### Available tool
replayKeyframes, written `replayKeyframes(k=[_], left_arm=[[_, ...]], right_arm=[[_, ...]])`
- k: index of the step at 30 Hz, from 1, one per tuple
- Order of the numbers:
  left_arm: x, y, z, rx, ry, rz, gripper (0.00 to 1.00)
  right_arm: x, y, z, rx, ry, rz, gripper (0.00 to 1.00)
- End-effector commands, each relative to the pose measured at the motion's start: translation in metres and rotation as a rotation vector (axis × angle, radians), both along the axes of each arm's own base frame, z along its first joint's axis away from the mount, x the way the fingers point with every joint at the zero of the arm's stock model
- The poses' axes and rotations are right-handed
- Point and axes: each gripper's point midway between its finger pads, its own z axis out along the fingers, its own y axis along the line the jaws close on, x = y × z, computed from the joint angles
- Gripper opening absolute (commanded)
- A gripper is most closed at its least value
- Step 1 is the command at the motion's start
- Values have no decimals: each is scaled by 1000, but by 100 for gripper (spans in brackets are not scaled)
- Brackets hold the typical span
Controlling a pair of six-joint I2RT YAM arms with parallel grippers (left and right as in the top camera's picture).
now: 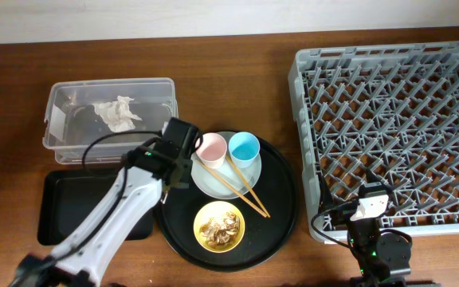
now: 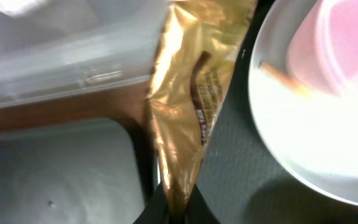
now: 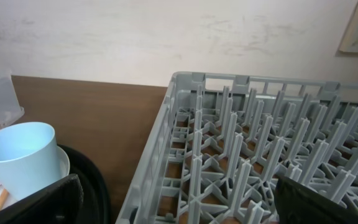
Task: Sort waste into correct bins and load items into the dishwasher rack
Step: 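Grasp the gold wrapper with the left gripper and drop it into the clear bin, then grasp the rim of the yellow bowl with the left gripper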
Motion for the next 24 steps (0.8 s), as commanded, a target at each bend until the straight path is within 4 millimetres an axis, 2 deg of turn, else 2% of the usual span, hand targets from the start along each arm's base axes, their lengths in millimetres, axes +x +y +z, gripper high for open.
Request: replayKeyframes(k=[1,2,3,5,6,7,8,9,11,12,13,14,16,17,18,19,20,21,22,24], left_arm=[[21,-1,72,-64,-234,22,5],[32,5,88,-59,-319,50,4],[50,22,107,-31,-434,118,3],[78,42,126,-55,-561,205,4],[99,59,135,-70,-641,264,3],[111,70,134,-70,-670,299,11],[125,80,125,-75,-680,324,14],[138,85,107,-93,-659,330,14],[153,84,69,-124,-590,316,14],[157,84,43,-112,-540,317,14],[157,84,29,-103,-510,317,21],[158,84,31,-91,-513,300,58],[159,84,53,-88,-551,281,70],[155,82,76,-101,-576,276,70],[145,68,97,-158,-576,231,62],[120,34,117,-287,-531,121,46],[84,-4,129,-453,-444,41,43],[39,-34,128,-554,-306,-14,43],[16,-44,121,-558,-225,-40,44],[-44,-63,92,-496,10,-104,44]], right_arm=[[0,-2,-2,4,2,-9,99],[0,-2,-2,4,2,-10,99],[0,-2,-2,4,2,-10,99],[0,-2,-2,4,2,-10,99],[0,-2,-2,4,2,-10,99],[0,-2,-2,4,2,-10,99],[0,-2,-2,4,2,-10,99],[0,-2,-2,4,2,-10,99],[0,-2,-2,4,2,-10,99],[0,-2,-2,4,2,-10,99],[0,-2,-2,4,2,-10,99],[0,-2,-2,4,2,-10,99],[0,-2,-2,4,2,-10,99],[0,-2,-2,4,2,-10,99],[0,-2,-2,4,2,-10,99],[0,-2,-2,4,2,-10,99],[0,-2,-2,4,2,-10,99],[0,-2,-2,4,2,-10,99],[0,-2,-2,4,2,-10,99],[0,-2,-2,4,2,-10,99]])
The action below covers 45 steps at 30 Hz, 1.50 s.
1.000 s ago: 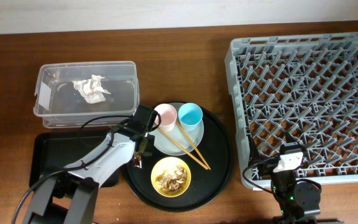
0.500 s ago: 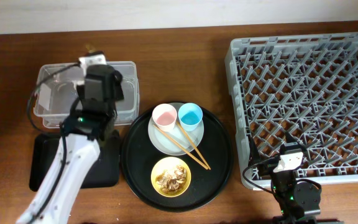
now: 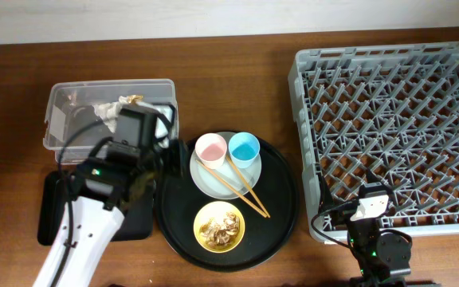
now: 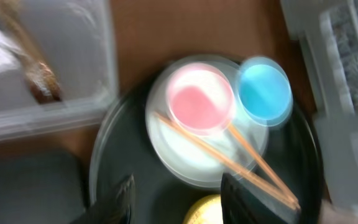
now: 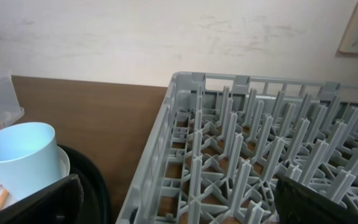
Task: Sort waste into correct bins and load items into the dishwasher rack
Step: 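Grasp the rim of the yellow bowl with the left gripper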
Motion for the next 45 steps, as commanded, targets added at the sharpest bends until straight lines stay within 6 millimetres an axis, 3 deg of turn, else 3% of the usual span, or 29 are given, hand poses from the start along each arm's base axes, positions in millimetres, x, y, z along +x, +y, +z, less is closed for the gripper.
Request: replayKeyframes(k=[1,3,5,7,9,12,13,15,17,20,26,29,32,35,41,42,43,44,45], left_arm=[[-63,-35,-30,5,227,-153,44],[-88,-55,-43,18,283,-200,45],[-100,-65,-51,31,302,-231,45],[-104,-80,-55,30,295,-263,45],[-106,-101,-70,30,312,-281,45],[-111,-116,-98,93,362,-295,48],[-112,-111,-112,170,376,-284,48],[-101,-69,-116,345,351,-166,48],[-99,-47,-118,378,392,-110,48],[-108,-27,-139,408,447,-69,48],[-117,-22,-175,374,456,-56,47],[-116,-22,-176,371,452,-56,23],[-116,-22,-176,373,450,-56,8],[-114,-15,-176,377,460,-30,1],[-89,20,-165,324,477,146,1],[-87,25,-165,318,482,169,11],[-86,26,-165,317,483,176,36],[-85,26,-163,316,481,176,44],[-80,23,-156,309,466,169,45]], right_arm=[[0,-2,-2,4,3,-10,99],[0,-2,-2,4,3,-9,99],[0,-2,-2,4,3,-9,98],[0,-2,-2,4,3,-9,99],[0,-2,-2,4,3,-9,99],[0,-2,-2,4,3,-9,99],[0,-2,-2,4,3,-9,99],[0,-2,-2,4,3,-9,99],[0,-2,-2,4,3,-9,99],[0,-2,-2,4,3,-10,99],[0,-2,-2,4,3,-9,99],[0,-2,-2,4,3,-9,99],[0,-2,-2,4,3,-9,99],[0,-2,-2,4,3,-10,99],[0,-2,-2,4,3,-9,99],[0,-2,-2,4,3,-9,99],[0,-2,-2,4,3,-9,99],[0,-2,-2,4,3,-9,99],[0,-2,-2,4,3,-9,99]])
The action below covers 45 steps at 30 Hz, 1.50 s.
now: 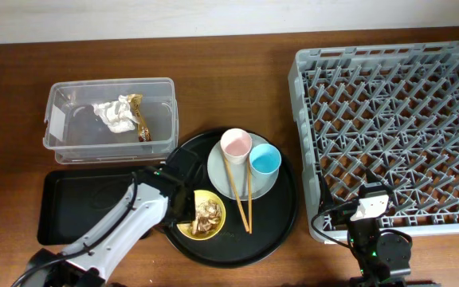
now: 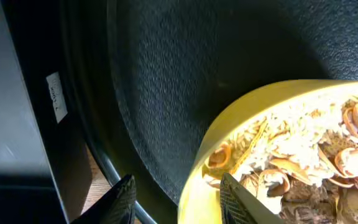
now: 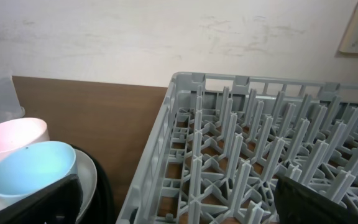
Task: Sort waste into correct bins and load items into the dishwasher rack
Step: 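Grasp the rim of the yellow bowl with the left gripper, then tip the yellow bowl over the black tray to dump the scraps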
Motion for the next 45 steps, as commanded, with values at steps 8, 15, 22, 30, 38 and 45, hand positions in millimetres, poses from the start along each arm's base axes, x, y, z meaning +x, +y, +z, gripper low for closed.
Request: replayKeyframes(k=[8,15,22,30,38,45], left_arm=[[-6,-80,68,-179,-125,-241,40],[-20,-121,37,-115,-114,-375,34],[-12,-125,0,-50,-71,-371,23],[-11,-123,-3,-37,-66,-371,0],[38,-119,100,0,-138,-351,0],[83,-5,154,12,-180,-46,0]], right_arm=[[0,-2,-2,4,4,-9,99],[0,-2,-2,4,4,-9,99],[0,-2,-2,4,4,-9,99],[0,-2,-2,4,4,-9,99],[0,-2,-2,4,4,-10,99],[0,-2,-2,4,4,-9,99]])
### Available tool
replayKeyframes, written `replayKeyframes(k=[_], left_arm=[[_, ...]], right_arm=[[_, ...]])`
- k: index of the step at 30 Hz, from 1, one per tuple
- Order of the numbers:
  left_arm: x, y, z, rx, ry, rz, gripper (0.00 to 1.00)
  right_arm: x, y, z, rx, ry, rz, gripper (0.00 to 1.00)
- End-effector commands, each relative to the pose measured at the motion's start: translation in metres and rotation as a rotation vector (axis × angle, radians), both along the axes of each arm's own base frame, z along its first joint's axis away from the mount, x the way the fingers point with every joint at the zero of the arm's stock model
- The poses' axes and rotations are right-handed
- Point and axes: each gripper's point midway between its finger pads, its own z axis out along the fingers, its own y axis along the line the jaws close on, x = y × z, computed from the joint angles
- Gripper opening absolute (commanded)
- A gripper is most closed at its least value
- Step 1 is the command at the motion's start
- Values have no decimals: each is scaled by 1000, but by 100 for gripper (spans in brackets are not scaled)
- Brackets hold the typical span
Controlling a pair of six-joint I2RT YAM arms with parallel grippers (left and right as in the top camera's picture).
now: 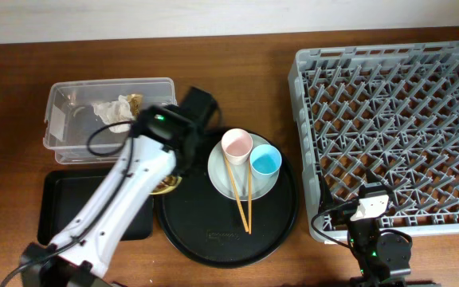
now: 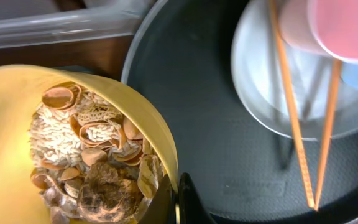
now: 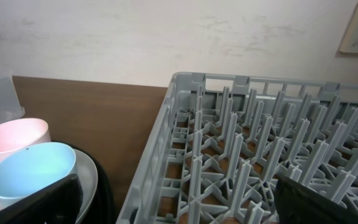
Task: Sort waste into correct bins and load items into the dishwasher rack
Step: 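Tip the yellow bowl over the black tray to dump the scraps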
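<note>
My left gripper is shut on the rim of the yellow bowl, which holds shells, rice and other food scraps. Overhead, only a sliver of the yellow bowl shows beneath the arm, at the left edge of the round black tray. A white plate on that tray carries a pink cup, a blue cup and chopsticks. The grey dishwasher rack fills the right side. My right gripper is open at the rack's near-left corner, empty.
A clear plastic bin at the back left holds crumpled tissue and a gold wrapper. A black rectangular tray lies in front of it, left of the round tray.
The yellow bowl sat on the round tray between my left gripper's open fingers. Now the gripper is shut on its rim and holds it further left, at the tray's left edge.
My left gripper first held a gold wrapper beside the clear bin. Then it was open over the bin with the wrapper inside. Later it was at the yellow bowl on the tray, the plate having shifted right. Now it holds the bowl. The right arm stayed still.
</note>
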Motion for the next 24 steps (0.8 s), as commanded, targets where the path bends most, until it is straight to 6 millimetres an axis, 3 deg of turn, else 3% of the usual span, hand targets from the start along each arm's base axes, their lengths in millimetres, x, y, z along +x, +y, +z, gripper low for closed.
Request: replayKeyframes(k=[1,3,8,11,13,20,22,24], left_arm=[[13,44,28,-18,-81,104,0],[16,95,27,-5,-59,247,0],[8,151,3,-111,16,391,0],[17,144,0,-364,-6,340,0],[10,143,0,-491,-14,290,0],[5,157,-8,-909,-288,329,0],[0,167,-15,-1012,-374,360,0],[-5,178,-8,-1079,-449,382,0]], right_arm=[[0,-2,-2,4,4,-10,99],[0,-2,-2,4,4,-10,99],[0,-2,-2,4,4,-10,99],[0,-2,-2,4,4,-10,99],[0,-2,-2,4,4,-10,99],[0,-2,-2,4,4,-10,99],[0,-2,-2,4,4,-10,99],[0,-2,-2,4,4,-10,99]])
